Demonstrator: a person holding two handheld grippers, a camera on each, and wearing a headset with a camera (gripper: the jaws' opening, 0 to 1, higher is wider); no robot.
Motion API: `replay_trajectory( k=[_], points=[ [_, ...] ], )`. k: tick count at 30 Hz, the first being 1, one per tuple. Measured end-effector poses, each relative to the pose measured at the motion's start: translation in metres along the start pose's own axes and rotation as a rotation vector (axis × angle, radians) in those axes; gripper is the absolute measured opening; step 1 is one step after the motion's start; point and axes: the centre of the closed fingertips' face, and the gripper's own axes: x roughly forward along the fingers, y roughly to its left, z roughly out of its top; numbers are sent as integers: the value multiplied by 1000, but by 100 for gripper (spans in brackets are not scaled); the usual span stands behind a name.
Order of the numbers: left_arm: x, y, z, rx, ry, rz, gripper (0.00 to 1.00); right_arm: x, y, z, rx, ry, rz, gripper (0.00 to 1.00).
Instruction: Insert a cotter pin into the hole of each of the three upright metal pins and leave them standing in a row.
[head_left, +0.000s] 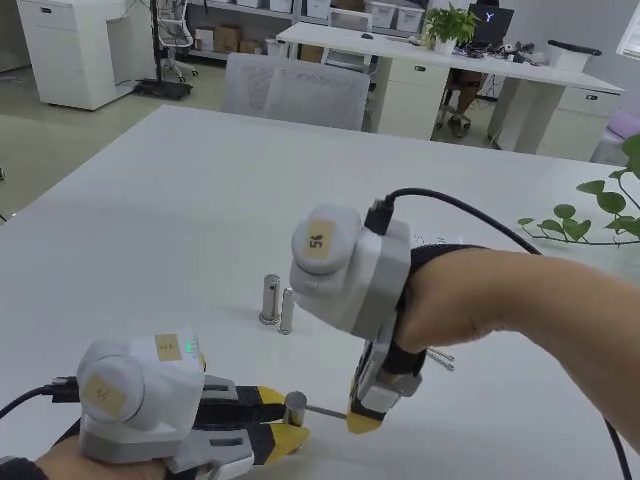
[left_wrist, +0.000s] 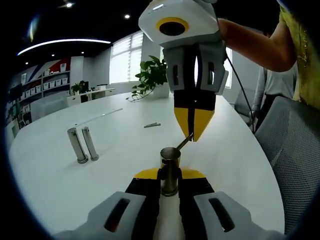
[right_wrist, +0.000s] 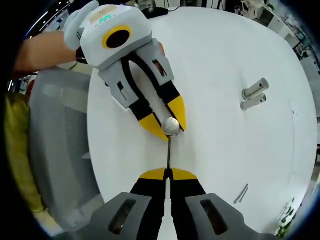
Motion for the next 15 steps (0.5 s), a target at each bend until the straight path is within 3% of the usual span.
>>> replay_trajectory(
  k=[15],
  points=[
    [1,-1,0,9,1,-3,11,2,0,7,-10,9,4,3]
  ],
)
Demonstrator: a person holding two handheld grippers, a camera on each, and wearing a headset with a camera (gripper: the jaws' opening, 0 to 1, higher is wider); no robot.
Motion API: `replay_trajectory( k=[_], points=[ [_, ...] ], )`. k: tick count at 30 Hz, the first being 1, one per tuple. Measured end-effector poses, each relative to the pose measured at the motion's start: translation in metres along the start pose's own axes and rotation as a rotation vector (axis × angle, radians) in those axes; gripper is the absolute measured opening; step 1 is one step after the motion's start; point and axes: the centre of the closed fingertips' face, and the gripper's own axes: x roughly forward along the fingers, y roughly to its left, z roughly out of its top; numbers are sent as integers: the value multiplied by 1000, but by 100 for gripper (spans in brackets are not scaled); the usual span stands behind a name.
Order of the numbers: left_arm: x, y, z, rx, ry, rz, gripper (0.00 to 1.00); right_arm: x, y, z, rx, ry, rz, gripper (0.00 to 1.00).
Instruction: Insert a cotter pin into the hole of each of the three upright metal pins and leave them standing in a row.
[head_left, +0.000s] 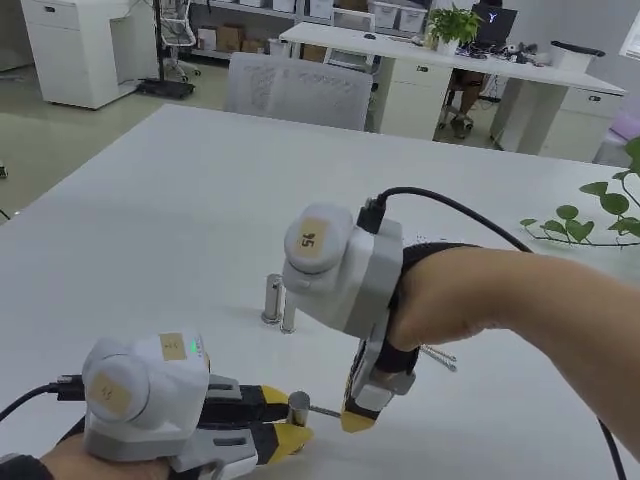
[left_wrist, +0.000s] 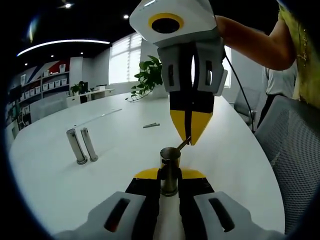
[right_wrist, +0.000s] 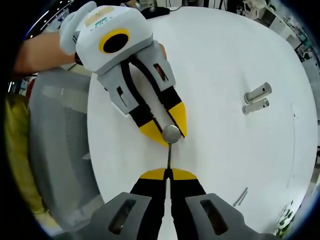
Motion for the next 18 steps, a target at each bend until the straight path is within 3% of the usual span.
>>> replay_trajectory(
  k=[18],
  points=[
    [-1,0,0,1,-1,-2,11,3,-1,13,-29,-23,-8,3]
  ],
)
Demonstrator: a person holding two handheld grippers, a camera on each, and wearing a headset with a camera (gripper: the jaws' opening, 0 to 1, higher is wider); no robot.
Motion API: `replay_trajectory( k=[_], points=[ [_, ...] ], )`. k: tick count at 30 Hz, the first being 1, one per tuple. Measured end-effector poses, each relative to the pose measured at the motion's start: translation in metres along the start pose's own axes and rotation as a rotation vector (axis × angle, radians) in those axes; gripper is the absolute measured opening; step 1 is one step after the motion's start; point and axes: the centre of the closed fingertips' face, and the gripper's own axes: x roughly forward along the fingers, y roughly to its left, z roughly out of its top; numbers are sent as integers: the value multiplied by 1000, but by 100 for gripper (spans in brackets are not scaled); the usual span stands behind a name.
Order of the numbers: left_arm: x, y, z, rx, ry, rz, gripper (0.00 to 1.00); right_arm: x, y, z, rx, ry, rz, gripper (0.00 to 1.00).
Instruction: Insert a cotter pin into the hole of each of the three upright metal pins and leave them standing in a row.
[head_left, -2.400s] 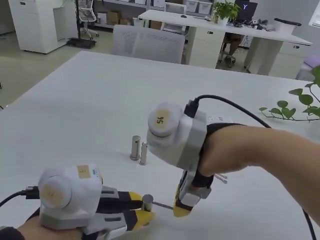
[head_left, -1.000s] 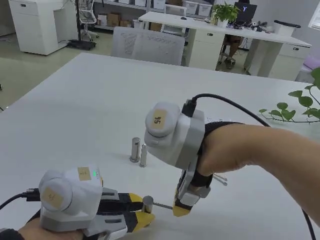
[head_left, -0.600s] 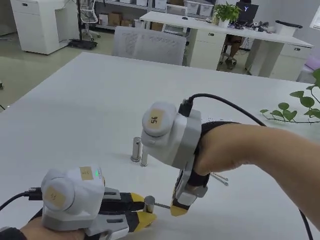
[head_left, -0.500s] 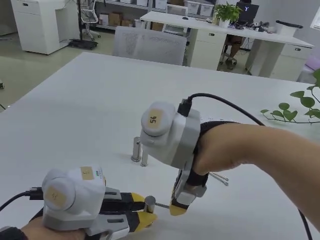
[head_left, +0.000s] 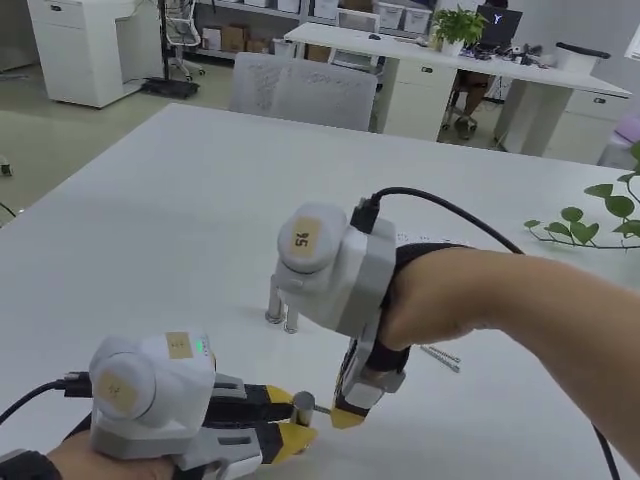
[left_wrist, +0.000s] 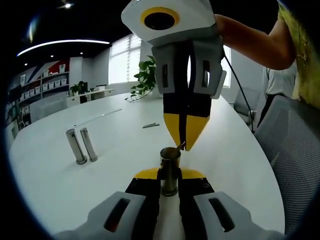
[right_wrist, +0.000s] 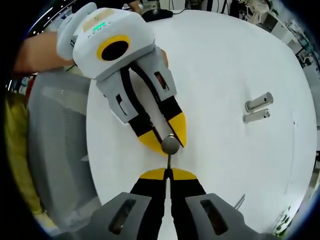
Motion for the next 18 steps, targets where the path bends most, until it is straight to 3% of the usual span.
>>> replay_trajectory(
  k=[18],
  points=[
    [1,-1,-1,-13,-24,-11,12,1,0,5,-11,-7,1,3]
  ],
)
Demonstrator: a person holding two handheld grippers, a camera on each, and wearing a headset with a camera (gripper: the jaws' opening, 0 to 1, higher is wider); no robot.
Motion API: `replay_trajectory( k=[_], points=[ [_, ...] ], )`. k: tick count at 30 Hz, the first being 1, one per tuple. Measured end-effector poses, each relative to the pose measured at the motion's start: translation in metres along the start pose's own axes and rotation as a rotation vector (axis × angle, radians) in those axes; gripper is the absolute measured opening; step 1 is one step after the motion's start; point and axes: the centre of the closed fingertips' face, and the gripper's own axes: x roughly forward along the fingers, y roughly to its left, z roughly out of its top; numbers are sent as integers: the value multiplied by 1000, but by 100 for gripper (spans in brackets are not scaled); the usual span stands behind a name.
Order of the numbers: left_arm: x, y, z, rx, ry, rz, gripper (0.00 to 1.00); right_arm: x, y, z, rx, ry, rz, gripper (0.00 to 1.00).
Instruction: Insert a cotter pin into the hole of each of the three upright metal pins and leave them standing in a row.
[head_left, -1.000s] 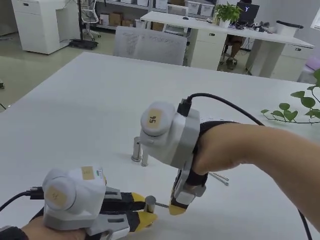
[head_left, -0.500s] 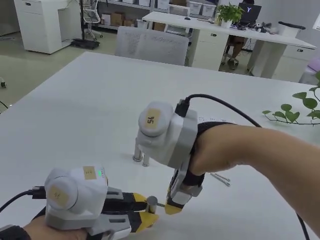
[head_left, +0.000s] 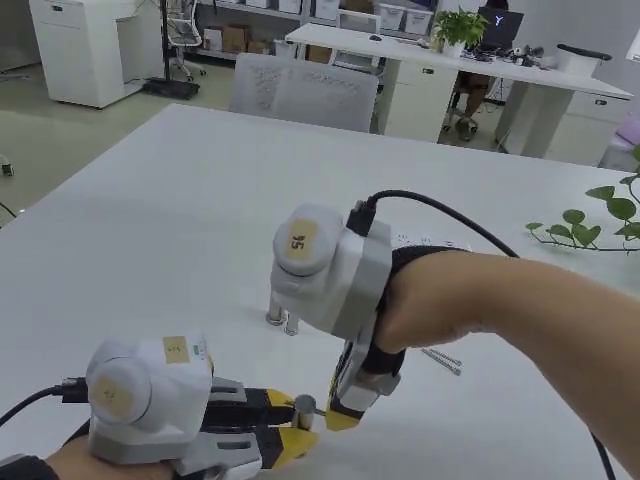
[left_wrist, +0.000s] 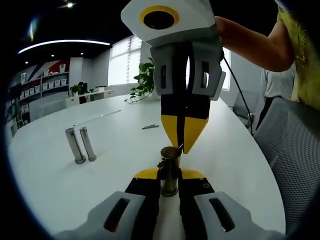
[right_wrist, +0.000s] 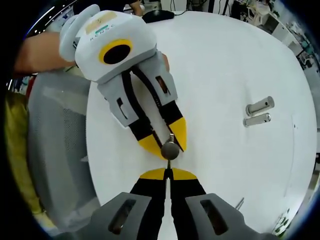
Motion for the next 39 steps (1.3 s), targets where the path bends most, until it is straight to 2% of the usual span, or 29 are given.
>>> replay_trajectory(
  k=[23,39],
  points=[
    [2,0,-3,8,5,-5,12,2,0,7,-8,-6,-1,3],
    [3,-1,-3,16,9,-11,12,1,-1,11,-42,-24,-4,3]
  ],
)
